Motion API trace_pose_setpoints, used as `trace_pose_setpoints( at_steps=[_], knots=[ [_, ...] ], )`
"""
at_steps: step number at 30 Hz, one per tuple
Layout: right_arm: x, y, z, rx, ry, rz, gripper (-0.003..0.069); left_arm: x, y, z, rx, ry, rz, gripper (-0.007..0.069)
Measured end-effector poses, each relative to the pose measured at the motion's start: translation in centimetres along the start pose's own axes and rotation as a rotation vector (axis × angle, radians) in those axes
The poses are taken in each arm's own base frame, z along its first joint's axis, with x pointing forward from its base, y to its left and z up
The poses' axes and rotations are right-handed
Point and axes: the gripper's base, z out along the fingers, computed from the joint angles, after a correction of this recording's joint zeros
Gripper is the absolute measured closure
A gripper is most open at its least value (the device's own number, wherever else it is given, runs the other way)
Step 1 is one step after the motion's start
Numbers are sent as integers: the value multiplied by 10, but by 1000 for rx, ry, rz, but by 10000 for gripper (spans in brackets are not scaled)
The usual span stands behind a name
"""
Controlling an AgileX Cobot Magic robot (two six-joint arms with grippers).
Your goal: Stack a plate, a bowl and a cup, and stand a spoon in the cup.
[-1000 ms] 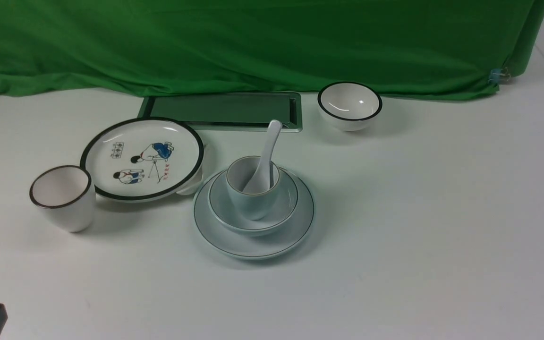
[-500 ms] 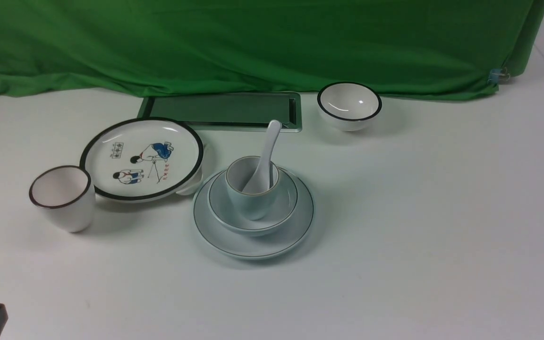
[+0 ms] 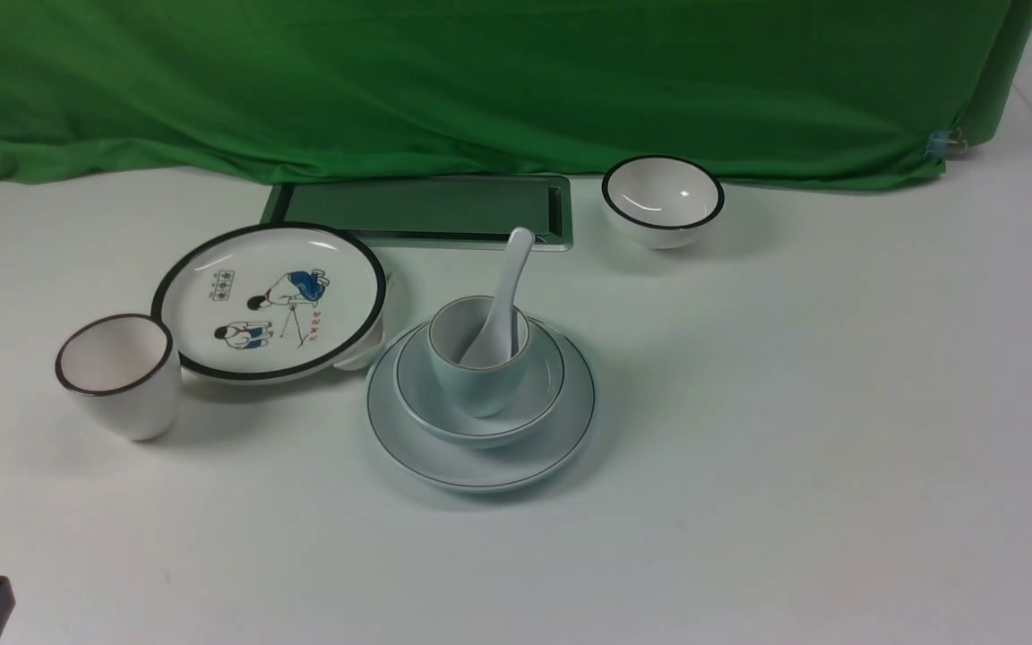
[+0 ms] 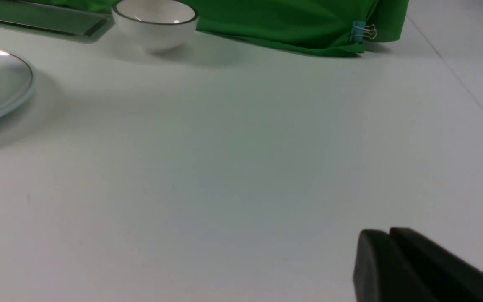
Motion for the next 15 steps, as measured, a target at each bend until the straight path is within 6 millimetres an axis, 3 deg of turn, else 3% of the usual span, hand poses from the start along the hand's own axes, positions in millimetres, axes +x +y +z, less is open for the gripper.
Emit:
trace_pose_setpoints(
  at_steps=[15],
  knots=[
    [0, 0, 0, 0, 0, 1, 574, 0, 0, 0, 0, 0, 0, 653]
  ],
)
